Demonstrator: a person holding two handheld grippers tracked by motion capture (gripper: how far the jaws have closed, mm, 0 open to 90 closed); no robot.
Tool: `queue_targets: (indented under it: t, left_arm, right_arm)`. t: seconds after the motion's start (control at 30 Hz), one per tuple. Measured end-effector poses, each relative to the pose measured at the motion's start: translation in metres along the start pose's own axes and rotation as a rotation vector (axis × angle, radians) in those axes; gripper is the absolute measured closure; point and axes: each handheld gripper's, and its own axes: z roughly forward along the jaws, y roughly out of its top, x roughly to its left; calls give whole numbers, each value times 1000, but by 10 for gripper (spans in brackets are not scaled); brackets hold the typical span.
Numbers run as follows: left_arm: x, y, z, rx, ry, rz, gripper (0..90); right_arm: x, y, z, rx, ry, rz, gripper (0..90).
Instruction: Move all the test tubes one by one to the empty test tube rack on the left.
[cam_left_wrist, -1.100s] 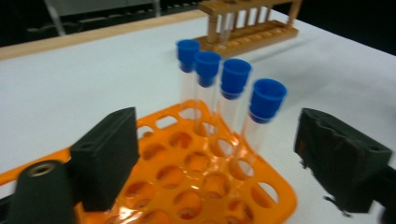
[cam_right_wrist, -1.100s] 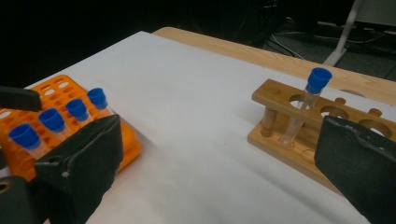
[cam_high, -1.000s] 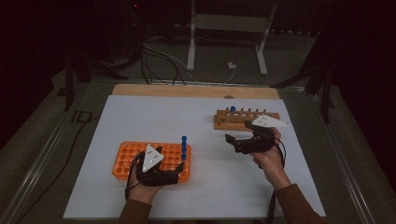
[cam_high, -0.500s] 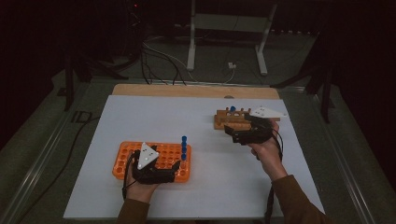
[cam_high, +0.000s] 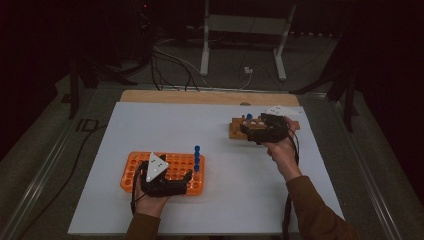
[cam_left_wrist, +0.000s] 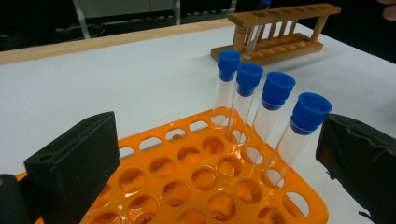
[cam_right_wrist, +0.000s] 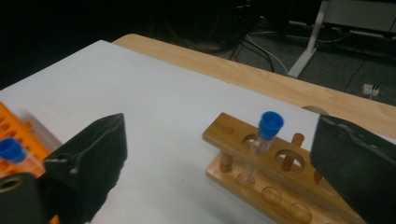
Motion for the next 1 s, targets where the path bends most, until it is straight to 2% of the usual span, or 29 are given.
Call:
queue_targets:
  t: [0.13,0.27,0.33,0.4,0.5,0.6,0.67,0.77,0.9,1.0]
  left_arm:
    - [0,0,1,3,-5,-2,4]
    - [0,0,1,1,-5,-5,3]
    - [0,0,0,-3,-6,-9,4]
    - [0,0,0,-2,-7,-10,4]
    - [-1,0,1,2,-11,-9,4]
    - [-2,-1,1,2,-14,-8,4]
    - [-2,-1,2,5,-16,-7,4]
    - [-2,-1,1,4,-20,-8,4]
    - [-2,-1,1,1,-19,-10,4]
    - [-1,-1,1,1,-20,-12,4]
  right_arm:
    - [-12,-1,11,9,-23,38,93]
    - [-18,-3,21,26,-27,43,146]
    - [-20,-4,26,34,-34,53,197]
    - [-23,-7,32,48,-38,59,290]
    - [-25,-11,41,69,-70,59,419]
    - [-27,-13,46,57,-84,75,535]
    - [-27,-13,49,54,-87,69,602]
    - [-25,-15,54,72,-95,50,651]
    - [-25,-17,59,73,-90,55,724]
    - [-23,-18,61,72,-92,50,744]
